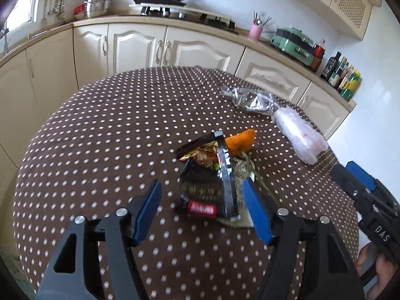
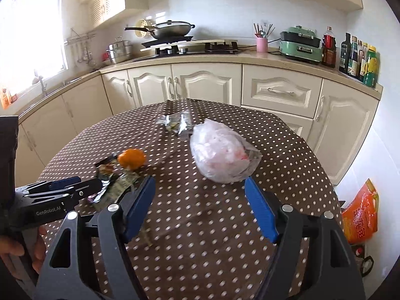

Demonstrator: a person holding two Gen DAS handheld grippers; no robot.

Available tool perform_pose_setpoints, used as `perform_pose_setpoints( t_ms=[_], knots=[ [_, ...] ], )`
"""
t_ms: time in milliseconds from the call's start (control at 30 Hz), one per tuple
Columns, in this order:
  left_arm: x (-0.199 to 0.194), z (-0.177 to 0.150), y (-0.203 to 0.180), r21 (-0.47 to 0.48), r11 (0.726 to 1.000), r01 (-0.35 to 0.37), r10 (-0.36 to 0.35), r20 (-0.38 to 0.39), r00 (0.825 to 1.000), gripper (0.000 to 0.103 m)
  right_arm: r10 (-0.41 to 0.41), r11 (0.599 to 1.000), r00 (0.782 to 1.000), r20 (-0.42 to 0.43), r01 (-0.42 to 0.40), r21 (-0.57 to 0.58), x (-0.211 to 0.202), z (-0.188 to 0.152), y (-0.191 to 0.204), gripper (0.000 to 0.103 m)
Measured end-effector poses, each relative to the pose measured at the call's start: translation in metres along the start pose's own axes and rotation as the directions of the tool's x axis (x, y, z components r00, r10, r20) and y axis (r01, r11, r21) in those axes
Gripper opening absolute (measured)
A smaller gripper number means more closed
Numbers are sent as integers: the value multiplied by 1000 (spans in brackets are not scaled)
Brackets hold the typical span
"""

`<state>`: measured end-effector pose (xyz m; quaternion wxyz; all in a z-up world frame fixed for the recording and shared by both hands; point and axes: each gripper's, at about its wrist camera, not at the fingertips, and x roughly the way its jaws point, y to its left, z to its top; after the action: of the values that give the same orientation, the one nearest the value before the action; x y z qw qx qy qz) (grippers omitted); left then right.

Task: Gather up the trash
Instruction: 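Grasp the dark wrapper with the left gripper while the right grasps the pink plastic bag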

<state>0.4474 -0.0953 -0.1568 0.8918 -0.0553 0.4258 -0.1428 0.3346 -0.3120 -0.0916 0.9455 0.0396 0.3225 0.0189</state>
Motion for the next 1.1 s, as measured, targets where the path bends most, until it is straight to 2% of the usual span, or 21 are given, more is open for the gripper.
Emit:
perform_pose_setpoints(
  t_ms=[133, 200, 267, 300, 367, 433, 567, 600, 633, 667, 767, 1000, 1100],
  knots=[
    [12, 7, -6, 39, 998, -53, 54, -22, 998, 66, -21, 1000, 1000, -3, 21, 9, 11, 8, -11, 72],
    [16, 11, -8, 48, 998, -51, 53, -25, 998, 65, -33, 999, 999, -10, 33, 16, 18, 12, -17, 73],
    [18, 15, -6, 48, 998, -38, 39, -29, 999, 57, -36, 999, 999, -26, 37, 17, 28, 17, -21, 76],
    [19, 16, -5, 56, 997, -46, 48, -29, 998, 49, -41, 999, 999, -32, 41, 18, 31, 18, -22, 76],
    [21, 19, -8, 82, 995, -56, 58, -31, 998, 46, -26, 999, 998, -56, 27, 23, 42, 22, -23, 80],
    [20, 18, -11, 110, 990, -84, 87, -26, 996, 28, -19, 999, 997, -72, 21, 34, 50, 24, -24, 81],
    [16, 14, -3, 86, 995, -43, 45, -24, 999, 21, -4, 999, 994, -113, 10, 52, 65, 27, -25, 80],
    [14, 14, -1, 78, 996, -34, 36, -19, 999, 18, 20, 998, 992, -122, -12, 69, 68, 28, -27, 79],
    [11, 13, 1, 71, 997, -30, 31, -8, 999, 11, 39, 995, 991, -126, -27, 91, 70, 28, -30, 67],
    [7, 11, 2, 68, 997, -25, 25, 1, 1000, 9, 36, 995, 991, -132, -23, 95, 71, 28, -31, 49],
    [1, 9, 7, 64, 998, -24, 23, 14, 1000, 8, 43, 995, 990, -132, -30, 98, 69, 28, -34, 40],
    [-35, 0, 35, -11, 1000, 28, -27, 68, 997, 7, 4, 996, 1000, -29, -1, 94, 25, 23, -32, 35],
    [-57, -6, 47, -32, 999, 40, -37, 100, 994, 7, 26, 996, 1000, 11, -27, 82, 1, 24, -20, 35]
  ],
)
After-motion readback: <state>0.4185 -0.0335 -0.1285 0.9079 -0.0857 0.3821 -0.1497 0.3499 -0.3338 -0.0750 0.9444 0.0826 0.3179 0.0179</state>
